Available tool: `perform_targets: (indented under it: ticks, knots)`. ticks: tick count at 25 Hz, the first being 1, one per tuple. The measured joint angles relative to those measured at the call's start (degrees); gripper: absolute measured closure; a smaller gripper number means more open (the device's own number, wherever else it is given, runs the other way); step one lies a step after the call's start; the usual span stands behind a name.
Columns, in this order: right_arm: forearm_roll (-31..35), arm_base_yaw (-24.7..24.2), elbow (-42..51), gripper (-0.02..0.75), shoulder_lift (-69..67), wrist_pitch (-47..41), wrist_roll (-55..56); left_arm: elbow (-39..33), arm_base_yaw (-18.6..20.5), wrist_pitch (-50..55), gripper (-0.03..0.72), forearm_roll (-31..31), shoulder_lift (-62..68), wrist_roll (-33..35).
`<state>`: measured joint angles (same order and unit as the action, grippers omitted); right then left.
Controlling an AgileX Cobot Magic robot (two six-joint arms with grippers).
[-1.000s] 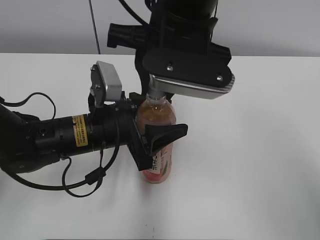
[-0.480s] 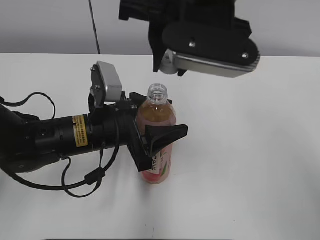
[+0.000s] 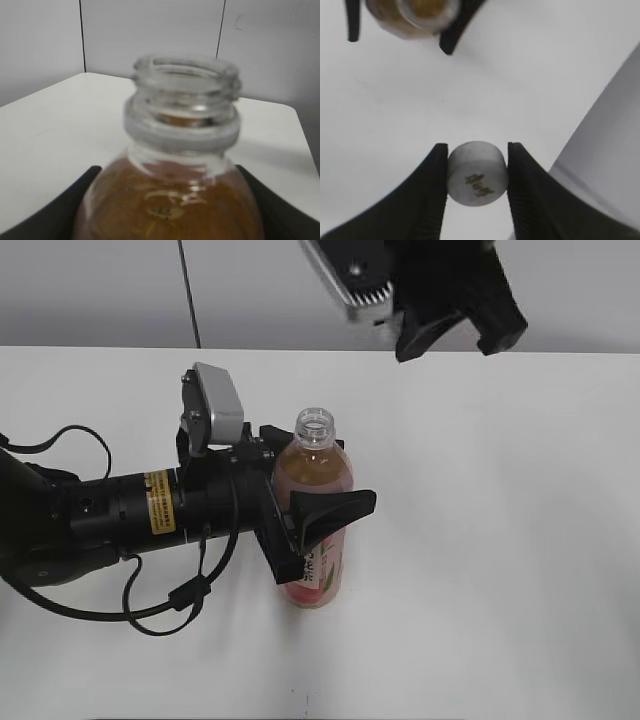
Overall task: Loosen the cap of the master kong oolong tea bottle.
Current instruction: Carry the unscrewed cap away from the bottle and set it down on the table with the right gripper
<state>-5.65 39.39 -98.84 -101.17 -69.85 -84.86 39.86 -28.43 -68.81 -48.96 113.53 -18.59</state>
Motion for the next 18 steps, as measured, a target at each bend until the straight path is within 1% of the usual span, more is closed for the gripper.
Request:
perform_targets:
  ticks: [2,5,9,11,14,15,18]
  knots:
    - [-0.8,-2.7,0.0,0.464,-0.3,0.0,14.7,0.0,0.0,0.0,0.232,0.0,0.0,0.0]
    - [-0.6,-7.8,0.1,0.464,-1.5,0.0,32.2,0.0,0.0,0.0,0.232,0.0,0.0,0.1]
    - [-0.3,-14.3,3.7,0.464,-3.3,0.1,52.3,0.0,0.0,-0.1,0.232,0.0,0.0,0.1]
    - [0.1,-17.0,7.8,0.464,-3.5,0.1,58.2,0.0,0.0,-0.1,0.232,0.0,0.0,0.1]
    - [3.8,-21.2,16.5,0.464,-3.5,0.4,62.0,0.0,0.0,-0.1,0.232,0.0,0.0,0.1]
    - [5.6,-21.9,19.9,0.464,-3.5,1.6,62.3,0.0,0.0,-0.1,0.232,0.0,0.0,0.1]
    - [9.9,-22.5,29.3,0.464,-3.7,9.5,62.8,0.0,0.0,-0.1,0.232,0.0,0.0,0.1]
